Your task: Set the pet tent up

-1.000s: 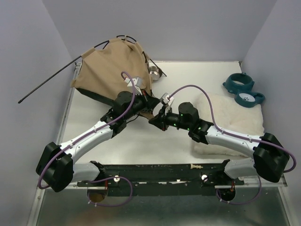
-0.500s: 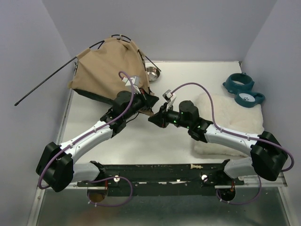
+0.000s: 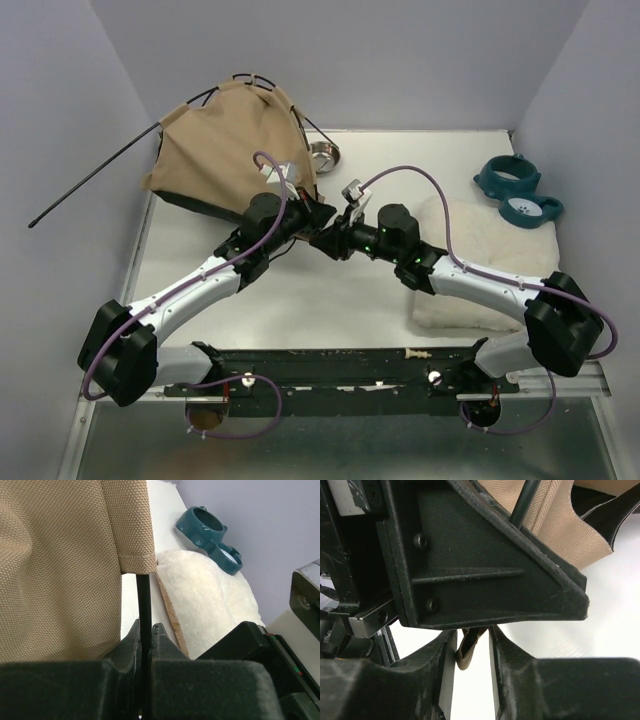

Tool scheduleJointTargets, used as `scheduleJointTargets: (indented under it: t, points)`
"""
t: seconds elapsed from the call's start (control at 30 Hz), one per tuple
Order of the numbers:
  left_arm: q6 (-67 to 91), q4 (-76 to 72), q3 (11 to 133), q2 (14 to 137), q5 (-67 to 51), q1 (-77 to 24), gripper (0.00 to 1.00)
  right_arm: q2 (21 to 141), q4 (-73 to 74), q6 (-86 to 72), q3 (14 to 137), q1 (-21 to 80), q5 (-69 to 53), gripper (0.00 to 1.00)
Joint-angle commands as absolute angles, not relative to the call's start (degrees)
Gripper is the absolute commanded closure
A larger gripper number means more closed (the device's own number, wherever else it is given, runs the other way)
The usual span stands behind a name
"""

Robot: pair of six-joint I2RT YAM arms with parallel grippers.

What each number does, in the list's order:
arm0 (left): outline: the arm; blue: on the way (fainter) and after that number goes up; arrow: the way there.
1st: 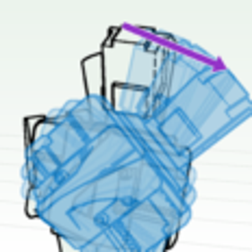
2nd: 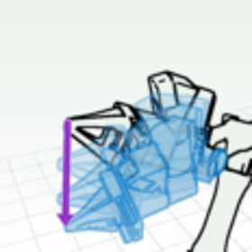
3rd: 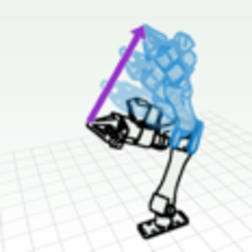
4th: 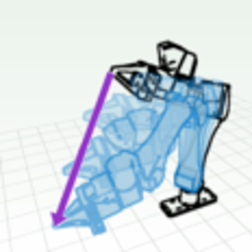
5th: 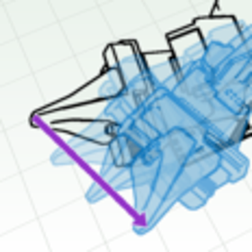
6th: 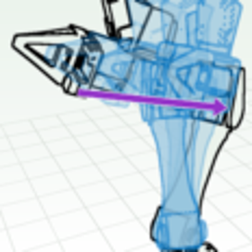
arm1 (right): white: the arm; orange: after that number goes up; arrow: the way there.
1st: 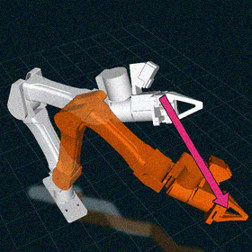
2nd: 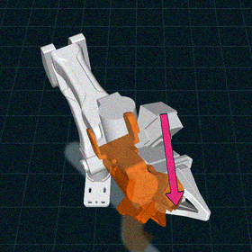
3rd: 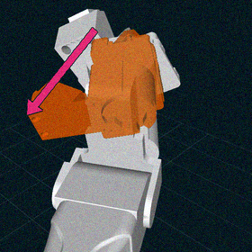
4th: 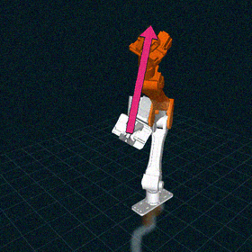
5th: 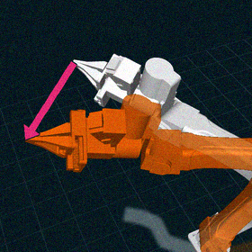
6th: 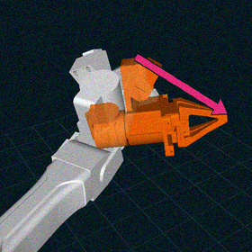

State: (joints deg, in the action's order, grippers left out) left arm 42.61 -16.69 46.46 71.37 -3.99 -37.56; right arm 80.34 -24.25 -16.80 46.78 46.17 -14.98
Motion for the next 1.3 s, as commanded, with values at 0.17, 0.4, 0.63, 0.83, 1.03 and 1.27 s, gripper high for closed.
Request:
scheduleJointTargets:
  t: [0.17,0.4,0.63,0.83,1.03,1.27]
  points:
    - [40.7,-15.29,48.16,70.4,-8.08,-38.32,0.91,81.22,-23.03,-10.73,50.45,44.65,-9.06,0.99]
    - [32.63,-6.08,56.15,65.4,-18.26,-37.71,0.01,76.03,-23.55,-5.46,45.71,44.47,-1.94,0.99]
    - [17.07,13.24,66.08,59.07,-42.43,-32.62,0.01,71.64,-19.25,-1.41,43.25,38.6,-0.26,0.99]
    - [10.29,23.01,68.55,53.79,-46.58,-23.22,0.01,64.7,-14.87,7.9,37.62,28.23,-3.6,0.99]
    - [8.09,26.1,68.91,52.47,-41.84,-15.39,0.01,63.19,-12.31,20.81,35.15,14.35,-8.86,0.99]
    - [18.7,26.64,62.86,53.62,-41.3,-13.19,0.01,80.75,-2.12,25.22,52.27,4.4,-10.1,0.64]
